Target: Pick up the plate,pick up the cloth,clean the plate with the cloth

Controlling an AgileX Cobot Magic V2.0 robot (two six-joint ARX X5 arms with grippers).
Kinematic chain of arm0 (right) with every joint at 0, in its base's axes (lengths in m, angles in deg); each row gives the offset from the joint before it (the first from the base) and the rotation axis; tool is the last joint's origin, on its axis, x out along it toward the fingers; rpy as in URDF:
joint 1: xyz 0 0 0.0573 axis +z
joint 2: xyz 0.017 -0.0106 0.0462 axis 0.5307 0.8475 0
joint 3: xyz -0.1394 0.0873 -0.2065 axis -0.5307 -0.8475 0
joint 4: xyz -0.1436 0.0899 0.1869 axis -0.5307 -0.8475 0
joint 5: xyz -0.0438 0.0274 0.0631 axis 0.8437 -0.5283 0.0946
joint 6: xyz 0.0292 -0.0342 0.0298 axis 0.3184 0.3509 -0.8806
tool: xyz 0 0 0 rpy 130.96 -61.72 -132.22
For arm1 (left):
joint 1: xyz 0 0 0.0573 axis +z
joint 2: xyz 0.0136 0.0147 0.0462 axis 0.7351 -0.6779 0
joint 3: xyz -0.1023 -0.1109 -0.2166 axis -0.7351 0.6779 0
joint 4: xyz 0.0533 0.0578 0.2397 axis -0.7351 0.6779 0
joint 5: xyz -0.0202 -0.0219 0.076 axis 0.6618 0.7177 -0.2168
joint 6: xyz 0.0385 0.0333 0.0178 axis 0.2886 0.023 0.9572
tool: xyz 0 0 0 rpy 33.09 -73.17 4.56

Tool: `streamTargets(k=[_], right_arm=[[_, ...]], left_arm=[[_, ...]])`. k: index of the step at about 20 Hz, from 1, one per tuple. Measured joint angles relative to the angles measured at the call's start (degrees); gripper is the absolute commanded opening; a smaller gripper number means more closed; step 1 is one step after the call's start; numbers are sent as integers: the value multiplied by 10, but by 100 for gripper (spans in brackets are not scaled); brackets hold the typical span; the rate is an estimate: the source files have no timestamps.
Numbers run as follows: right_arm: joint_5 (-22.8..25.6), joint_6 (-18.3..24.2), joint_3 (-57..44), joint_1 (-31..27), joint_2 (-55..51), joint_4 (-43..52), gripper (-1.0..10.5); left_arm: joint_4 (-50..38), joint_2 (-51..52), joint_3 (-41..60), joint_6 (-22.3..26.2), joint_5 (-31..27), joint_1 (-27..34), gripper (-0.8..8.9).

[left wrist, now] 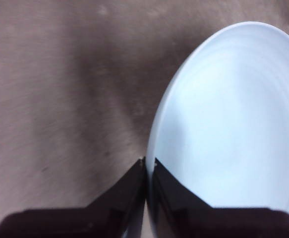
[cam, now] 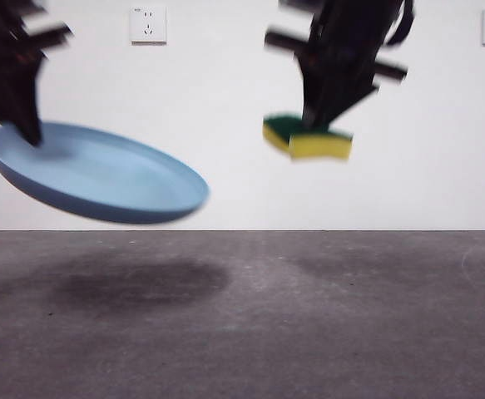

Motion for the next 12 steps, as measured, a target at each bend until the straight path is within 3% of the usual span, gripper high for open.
streamTargets(k=[3,5,9,12], right_arm=[[-40,-10,0,21,-47,-3,-17],[-41,-13,0,45,-50,-4,-17],[-42,-17,0,90,-6,6,-17],[-45,-19,0,118,45,20,-16]], left_arm=[[-41,-45,0,-7,17,-42,-8],[-73,-59,0,-23,39,-75,-8],[-116,-59,0,-44,45,-137,-8],[-128,-59,0,-56,49,-150,-8]])
